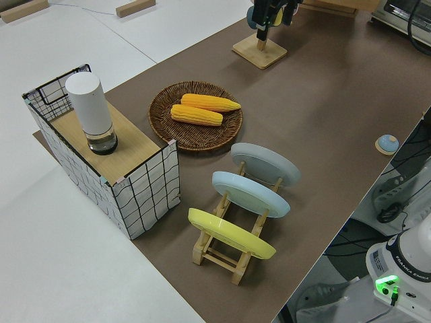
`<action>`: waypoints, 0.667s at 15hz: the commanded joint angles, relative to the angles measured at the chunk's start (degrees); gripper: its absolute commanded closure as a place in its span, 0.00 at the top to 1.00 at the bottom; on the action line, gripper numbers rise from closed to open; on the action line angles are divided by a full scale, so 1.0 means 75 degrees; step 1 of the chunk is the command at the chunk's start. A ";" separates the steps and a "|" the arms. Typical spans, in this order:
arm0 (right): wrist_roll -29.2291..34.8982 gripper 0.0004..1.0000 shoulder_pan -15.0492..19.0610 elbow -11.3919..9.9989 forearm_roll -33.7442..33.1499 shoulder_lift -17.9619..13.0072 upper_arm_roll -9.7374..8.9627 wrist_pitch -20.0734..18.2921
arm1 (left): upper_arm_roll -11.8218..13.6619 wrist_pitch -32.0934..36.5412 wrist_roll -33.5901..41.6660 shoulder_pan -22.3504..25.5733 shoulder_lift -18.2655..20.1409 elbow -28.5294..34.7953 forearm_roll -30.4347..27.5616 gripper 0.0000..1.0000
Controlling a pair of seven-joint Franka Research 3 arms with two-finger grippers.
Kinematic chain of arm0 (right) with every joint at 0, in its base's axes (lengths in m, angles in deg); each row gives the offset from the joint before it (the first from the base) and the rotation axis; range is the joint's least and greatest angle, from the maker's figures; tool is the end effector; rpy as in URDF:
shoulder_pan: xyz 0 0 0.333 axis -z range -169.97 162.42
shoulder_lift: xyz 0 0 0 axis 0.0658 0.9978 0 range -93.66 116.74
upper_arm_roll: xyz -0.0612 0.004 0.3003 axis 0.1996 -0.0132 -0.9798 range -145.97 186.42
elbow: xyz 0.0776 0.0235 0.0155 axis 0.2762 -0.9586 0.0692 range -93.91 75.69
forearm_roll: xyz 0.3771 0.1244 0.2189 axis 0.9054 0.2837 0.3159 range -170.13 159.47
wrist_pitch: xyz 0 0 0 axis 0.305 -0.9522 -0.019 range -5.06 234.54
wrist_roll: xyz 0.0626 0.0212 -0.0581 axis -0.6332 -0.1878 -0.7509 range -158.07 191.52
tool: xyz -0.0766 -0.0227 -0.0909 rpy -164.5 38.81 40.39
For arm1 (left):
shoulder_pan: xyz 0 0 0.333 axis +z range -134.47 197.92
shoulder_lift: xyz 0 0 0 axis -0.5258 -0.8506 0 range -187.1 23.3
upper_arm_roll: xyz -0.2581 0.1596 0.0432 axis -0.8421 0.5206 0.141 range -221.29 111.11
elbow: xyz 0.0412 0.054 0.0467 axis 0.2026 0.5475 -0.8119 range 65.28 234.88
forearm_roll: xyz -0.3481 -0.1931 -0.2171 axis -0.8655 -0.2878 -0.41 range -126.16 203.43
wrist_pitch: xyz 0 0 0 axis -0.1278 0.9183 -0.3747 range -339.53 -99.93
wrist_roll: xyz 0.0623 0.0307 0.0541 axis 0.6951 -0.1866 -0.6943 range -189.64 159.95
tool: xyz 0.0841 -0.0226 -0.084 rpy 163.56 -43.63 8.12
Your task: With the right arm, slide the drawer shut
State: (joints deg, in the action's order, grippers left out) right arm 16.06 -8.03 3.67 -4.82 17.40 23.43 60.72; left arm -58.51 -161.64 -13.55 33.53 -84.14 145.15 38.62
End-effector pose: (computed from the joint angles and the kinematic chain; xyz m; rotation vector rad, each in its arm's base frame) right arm 0.6502 0.0149 0.6434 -3.1328 -0.0486 -0.1756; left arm 0.6221 -0.0169 0.6040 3.1373 -0.0796 -0.0520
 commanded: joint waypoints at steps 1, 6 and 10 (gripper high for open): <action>0.0718 0.00 -0.0474 -0.0074 -0.0291 -0.0265 -0.0040 -0.0072 | -0.0049 0.0150 0.0074 0.0029 -0.0087 -0.0199 0.0131 0.99; 0.2921 0.00 -0.1482 0.0102 -0.0466 -0.0160 -0.0123 -0.0037 | -0.0049 0.0150 0.0074 0.0029 -0.0087 -0.0199 0.0131 0.99; 0.4703 0.00 -0.2385 0.0218 -0.0466 0.0191 -0.0123 0.0092 | -0.0049 0.0150 0.0074 0.0029 -0.0099 -0.0199 0.0131 0.99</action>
State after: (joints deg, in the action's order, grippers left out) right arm 43.77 -22.81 3.77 -7.24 16.45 22.30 60.86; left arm -58.51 -161.64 -13.55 33.53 -84.14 145.15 38.62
